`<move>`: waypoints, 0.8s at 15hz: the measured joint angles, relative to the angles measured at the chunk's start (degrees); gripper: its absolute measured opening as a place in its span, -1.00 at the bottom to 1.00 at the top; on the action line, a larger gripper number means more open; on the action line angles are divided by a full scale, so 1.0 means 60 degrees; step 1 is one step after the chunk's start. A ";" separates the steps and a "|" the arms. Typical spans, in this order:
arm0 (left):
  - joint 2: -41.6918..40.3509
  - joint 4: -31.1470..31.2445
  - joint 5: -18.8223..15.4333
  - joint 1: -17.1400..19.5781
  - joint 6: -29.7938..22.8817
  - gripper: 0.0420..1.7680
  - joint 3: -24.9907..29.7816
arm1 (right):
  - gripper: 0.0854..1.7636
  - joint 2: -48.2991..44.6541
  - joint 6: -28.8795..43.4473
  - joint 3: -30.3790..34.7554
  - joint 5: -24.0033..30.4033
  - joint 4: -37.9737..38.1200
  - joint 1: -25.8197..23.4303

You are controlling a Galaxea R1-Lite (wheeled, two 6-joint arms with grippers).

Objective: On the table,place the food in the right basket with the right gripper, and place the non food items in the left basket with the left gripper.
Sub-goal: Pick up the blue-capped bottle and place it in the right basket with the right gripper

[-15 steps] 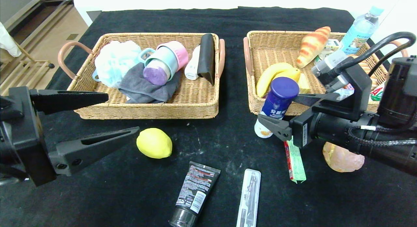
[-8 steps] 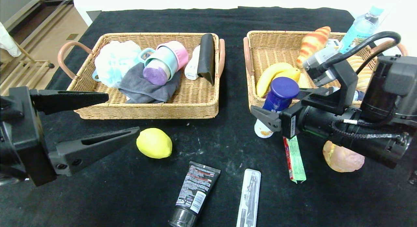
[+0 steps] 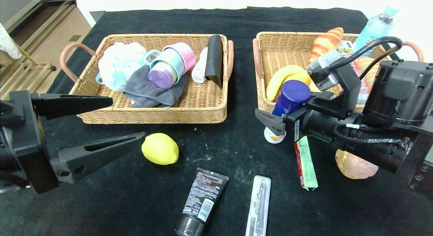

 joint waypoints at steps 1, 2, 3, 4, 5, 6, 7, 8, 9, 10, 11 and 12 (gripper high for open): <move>0.0000 0.0004 0.0000 0.0000 0.0000 0.94 0.0000 | 0.94 0.0033 0.0000 -0.0008 0.0000 -0.0051 0.0000; 0.0000 0.0000 0.0004 0.0000 0.0000 0.94 0.0000 | 0.94 0.0065 0.0000 -0.0010 -0.0004 -0.0051 0.0000; 0.0000 0.0004 0.0004 0.0000 0.0000 0.94 0.0000 | 0.94 0.0091 0.0000 -0.0024 -0.0008 -0.0057 -0.0004; 0.0000 0.0004 0.0000 0.0000 -0.0004 0.94 0.0000 | 0.83 0.0102 0.0000 -0.0028 -0.0004 -0.0069 -0.0004; 0.0000 0.0004 0.0004 0.0000 0.0000 0.94 0.0000 | 0.61 0.0114 0.0000 -0.0037 0.0000 -0.0061 0.0000; -0.0004 0.0004 0.0000 0.0000 0.0000 0.94 0.0000 | 0.41 0.0114 0.0000 -0.0037 0.0004 -0.0061 0.0000; -0.0004 0.0004 0.0000 0.0000 0.0000 0.94 0.0004 | 0.24 0.0120 0.0002 -0.0033 0.0006 -0.0061 0.0000; -0.0004 0.0004 0.0004 0.0000 0.0000 0.94 0.0010 | 0.09 0.0124 0.0000 -0.0024 0.0004 -0.0061 0.0000; -0.0008 0.0004 0.0004 0.0000 -0.0004 0.94 0.0014 | -0.02 0.0120 0.0000 -0.0024 0.0004 -0.0057 -0.0004; -0.0012 0.0004 0.0000 0.0000 0.0000 0.94 0.0014 | -0.08 0.0120 0.0000 -0.0024 0.0004 -0.0061 -0.0004; -0.0012 0.0004 0.0000 0.0000 0.0000 0.94 0.0014 | -0.10 0.0116 -0.0004 -0.0024 0.0006 -0.0057 -0.0004; -0.0012 0.0004 0.0000 0.0000 0.0004 0.94 0.0014 | -0.10 0.0114 0.0000 -0.0024 0.0006 -0.0057 -0.0008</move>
